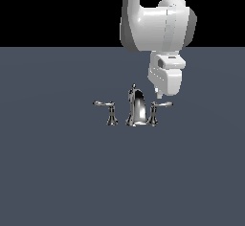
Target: Turn on the faucet by rotating a designated handle.
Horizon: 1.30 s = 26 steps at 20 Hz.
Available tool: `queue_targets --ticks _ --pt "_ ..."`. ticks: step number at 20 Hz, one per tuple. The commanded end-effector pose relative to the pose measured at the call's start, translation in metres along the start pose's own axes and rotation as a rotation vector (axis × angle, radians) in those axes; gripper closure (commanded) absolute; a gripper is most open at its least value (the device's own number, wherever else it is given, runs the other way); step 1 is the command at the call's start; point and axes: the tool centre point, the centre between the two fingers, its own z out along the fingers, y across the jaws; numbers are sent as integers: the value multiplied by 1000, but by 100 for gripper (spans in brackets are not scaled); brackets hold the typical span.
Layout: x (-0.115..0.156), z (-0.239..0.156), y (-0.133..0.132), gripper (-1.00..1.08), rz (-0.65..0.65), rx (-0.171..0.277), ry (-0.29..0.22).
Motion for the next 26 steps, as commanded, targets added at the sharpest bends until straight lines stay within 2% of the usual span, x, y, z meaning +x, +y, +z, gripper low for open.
queue_targets --ticks 1,7,14,26 --pt "10 9 -4 108 40 2 1" --pt "23 20 -7 108 91 4 0" --pt "25 21 -7 108 96 4 0" --pt "37 21 34 108 97 4 -1"
